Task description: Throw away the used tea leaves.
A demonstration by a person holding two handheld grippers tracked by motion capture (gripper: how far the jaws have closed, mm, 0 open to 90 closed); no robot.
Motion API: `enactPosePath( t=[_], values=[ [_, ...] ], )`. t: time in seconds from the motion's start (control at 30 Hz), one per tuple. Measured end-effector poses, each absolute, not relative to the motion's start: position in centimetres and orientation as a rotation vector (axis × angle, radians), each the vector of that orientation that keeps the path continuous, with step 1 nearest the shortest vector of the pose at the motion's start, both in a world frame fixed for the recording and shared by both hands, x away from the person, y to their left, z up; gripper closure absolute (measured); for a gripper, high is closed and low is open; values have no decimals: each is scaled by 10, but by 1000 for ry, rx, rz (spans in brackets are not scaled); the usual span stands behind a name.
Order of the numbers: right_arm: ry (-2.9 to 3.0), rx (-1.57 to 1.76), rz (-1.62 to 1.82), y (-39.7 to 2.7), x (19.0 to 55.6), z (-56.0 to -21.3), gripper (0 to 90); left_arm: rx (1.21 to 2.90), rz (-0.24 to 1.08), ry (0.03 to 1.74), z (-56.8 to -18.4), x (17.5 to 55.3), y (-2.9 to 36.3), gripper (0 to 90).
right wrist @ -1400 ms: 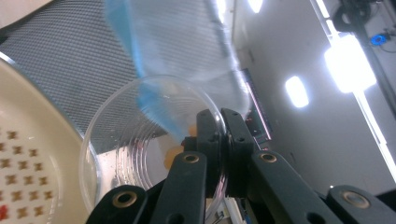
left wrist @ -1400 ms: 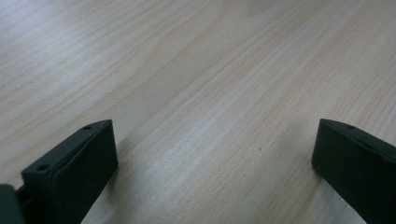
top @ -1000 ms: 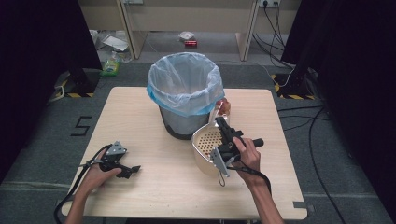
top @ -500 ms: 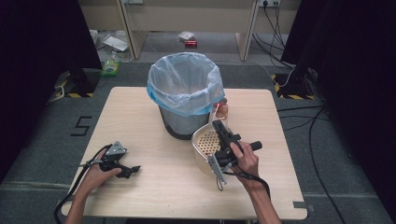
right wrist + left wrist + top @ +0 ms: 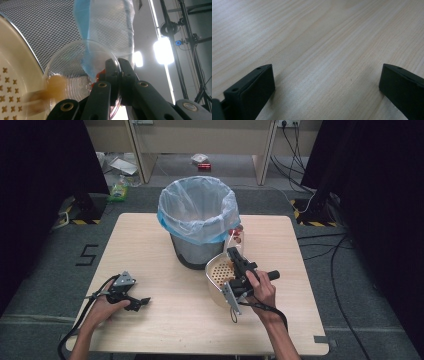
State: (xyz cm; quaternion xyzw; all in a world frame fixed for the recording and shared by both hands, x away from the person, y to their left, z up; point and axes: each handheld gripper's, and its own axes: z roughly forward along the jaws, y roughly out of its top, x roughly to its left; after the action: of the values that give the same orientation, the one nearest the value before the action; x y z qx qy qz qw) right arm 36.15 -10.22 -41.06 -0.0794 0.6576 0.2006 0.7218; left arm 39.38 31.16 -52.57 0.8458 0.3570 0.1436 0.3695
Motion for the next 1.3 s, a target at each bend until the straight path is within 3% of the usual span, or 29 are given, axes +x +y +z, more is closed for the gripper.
enactPosePath(
  t=[0.33,0.67,1.3],
  values=[
    [1474,-113,505,-113,360,-406,879,2170,368,916,-526,394,312,0],
    [1736,349,906,-135,372,-373,876,2171,368,917,-526,394,312,0],
    [1874,827,1210,-190,407,-361,875,2169,369,917,-526,394,311,0]
  ],
)
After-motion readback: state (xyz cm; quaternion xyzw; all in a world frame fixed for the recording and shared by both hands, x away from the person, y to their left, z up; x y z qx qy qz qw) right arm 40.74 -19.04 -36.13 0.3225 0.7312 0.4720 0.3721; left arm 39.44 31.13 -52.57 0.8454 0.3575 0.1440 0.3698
